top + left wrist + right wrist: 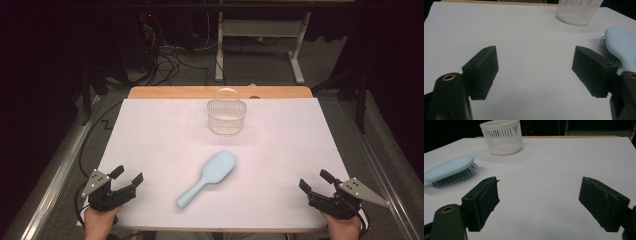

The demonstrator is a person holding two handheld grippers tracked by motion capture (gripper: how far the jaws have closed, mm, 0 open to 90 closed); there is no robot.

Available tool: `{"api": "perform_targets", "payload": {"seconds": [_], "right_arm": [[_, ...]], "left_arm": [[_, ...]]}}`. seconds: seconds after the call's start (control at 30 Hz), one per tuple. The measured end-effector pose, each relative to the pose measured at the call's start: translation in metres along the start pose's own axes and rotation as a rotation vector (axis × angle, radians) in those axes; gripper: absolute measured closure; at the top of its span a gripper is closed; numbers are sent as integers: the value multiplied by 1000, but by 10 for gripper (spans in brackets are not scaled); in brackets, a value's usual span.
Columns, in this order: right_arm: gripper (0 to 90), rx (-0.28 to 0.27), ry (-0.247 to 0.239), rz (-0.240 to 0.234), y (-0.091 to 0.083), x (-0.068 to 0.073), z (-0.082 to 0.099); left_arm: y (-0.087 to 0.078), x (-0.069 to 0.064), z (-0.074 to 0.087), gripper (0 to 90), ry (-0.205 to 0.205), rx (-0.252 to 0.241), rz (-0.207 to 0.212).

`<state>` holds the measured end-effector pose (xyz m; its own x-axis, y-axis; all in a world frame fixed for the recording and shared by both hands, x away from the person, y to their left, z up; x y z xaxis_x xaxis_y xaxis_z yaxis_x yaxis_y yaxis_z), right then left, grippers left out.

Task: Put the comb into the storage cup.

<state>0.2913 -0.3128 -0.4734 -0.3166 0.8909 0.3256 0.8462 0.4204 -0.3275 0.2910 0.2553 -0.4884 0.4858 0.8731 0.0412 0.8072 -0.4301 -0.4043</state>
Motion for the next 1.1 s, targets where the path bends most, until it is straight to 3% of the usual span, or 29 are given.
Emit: {"api": "perform_targets", "payload": {"seconds": [0.57, 0.77, 1.1], "right_arm": [[165, 0, -3, -4, 0, 1, 0], [165, 2, -2, -2, 0, 1, 0], [165, 0, -1, -4, -1, 0, 0]], "left_arm": [[-2, 1, -1, 208, -12, -6, 5], [-2, 0, -2, 208, -27, -14, 34], [-2, -2, -4, 208, -12, -24, 33]]}}
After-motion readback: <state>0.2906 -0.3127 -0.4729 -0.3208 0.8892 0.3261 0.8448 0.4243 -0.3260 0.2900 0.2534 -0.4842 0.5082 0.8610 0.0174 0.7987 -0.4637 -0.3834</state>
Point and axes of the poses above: each handheld gripper's, and its own axes: y roughly forward along the jaws, z roughly out of its underside, x roughly to its left, the point moved 5 cm from there along y, roughly forward along the jaws, and after that the axes turned 14 degrees about y, right-handed, at the moved point
